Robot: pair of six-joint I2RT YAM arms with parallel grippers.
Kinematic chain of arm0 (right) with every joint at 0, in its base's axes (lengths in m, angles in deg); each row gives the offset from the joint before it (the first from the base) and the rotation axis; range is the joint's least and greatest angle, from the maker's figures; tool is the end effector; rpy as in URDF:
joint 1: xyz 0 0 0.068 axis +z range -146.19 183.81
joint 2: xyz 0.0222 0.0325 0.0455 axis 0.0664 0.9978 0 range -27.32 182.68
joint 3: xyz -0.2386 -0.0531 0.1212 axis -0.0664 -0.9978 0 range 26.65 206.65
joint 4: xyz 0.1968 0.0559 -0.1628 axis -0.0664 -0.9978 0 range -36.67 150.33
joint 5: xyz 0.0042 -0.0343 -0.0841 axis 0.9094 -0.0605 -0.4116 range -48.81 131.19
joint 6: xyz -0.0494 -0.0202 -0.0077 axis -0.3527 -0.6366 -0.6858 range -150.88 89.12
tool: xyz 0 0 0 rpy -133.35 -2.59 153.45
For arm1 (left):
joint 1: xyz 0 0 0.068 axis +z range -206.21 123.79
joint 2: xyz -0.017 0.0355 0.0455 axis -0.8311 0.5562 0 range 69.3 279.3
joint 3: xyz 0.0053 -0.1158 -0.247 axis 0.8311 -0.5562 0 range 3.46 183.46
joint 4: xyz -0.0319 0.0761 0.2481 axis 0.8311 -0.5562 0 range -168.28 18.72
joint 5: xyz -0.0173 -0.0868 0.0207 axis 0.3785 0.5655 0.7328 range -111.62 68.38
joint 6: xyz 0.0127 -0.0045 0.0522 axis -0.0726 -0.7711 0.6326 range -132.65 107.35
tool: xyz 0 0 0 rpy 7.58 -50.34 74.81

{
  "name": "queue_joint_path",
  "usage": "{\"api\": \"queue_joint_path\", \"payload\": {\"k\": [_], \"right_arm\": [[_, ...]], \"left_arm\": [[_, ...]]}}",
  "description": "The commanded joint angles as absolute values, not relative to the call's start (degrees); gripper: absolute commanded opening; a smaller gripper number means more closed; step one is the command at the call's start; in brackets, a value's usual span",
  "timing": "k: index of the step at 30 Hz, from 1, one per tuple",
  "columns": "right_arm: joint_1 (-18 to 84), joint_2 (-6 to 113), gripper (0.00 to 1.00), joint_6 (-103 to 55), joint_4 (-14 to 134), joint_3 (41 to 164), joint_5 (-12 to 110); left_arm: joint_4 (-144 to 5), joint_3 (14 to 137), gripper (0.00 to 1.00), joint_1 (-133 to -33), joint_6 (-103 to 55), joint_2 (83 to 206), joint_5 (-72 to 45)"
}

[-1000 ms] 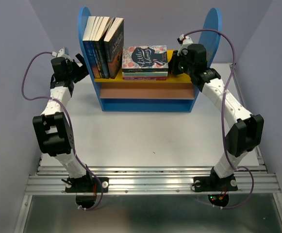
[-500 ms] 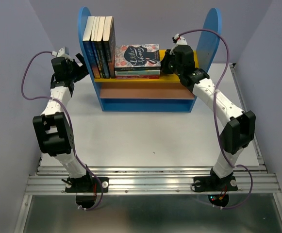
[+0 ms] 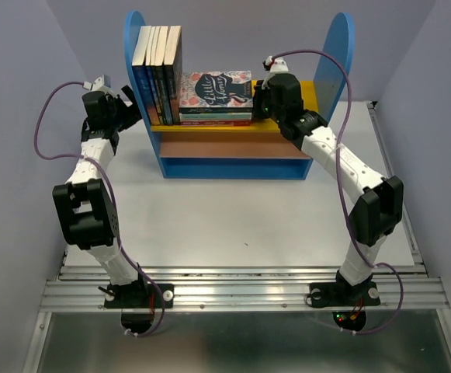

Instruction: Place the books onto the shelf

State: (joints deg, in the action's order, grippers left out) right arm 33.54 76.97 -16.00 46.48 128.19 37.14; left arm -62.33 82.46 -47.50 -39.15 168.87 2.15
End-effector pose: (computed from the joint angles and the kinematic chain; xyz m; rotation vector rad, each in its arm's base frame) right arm 0.3813 0.2148 0.3863 -0.1944 1.8767 0.4717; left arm 0.4161 0.0493 0.3225 -0.2456 1.7773 -0.5907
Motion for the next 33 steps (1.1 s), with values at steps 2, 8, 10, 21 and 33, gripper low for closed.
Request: {"api": "queue_joint_path", "payload": {"k": [2, 8, 10, 21, 33], "right_arm": [[43.44, 79.2, 0.07, -17.95, 42.23, 127.02, 49.29], [43.45, 79.38, 0.1, -15.24, 41.09, 127.19, 38.41], [43.45, 79.03, 0.1, -14.71, 40.64, 127.2, 34.87], [43.45, 80.87, 0.14, -17.77, 40.73, 130.27, 36.09], [43.45, 82.63, 0.14, -23.4, 42.4, 131.86, 43.13]], "left_arm": [[-61.17, 84.85, 0.99, -51.55, -37.7, 169.41, 7.65], [-61.52, 85.11, 0.99, -51.55, -37.61, 169.14, 7.73], [-61.52, 84.93, 0.99, -51.55, -37.61, 168.97, 7.73], [-62.66, 84.76, 0.99, -51.55, -37.0, 167.83, 6.77], [-63.1, 84.67, 0.99, -51.55, -36.73, 167.39, 6.77]]}}
